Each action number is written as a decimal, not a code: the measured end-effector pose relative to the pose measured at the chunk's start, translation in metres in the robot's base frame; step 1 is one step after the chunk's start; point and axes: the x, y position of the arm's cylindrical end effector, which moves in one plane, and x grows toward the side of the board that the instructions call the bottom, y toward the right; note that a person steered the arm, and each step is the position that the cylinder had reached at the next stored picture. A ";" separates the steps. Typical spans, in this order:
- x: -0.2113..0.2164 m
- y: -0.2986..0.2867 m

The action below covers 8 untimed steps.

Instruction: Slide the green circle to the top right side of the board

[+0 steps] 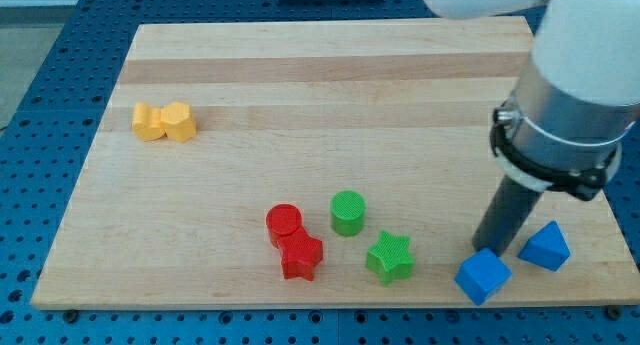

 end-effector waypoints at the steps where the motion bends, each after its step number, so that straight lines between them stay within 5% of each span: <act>1: 0.003 -0.027; 6: 0.045 -0.046; 8: 0.007 -0.122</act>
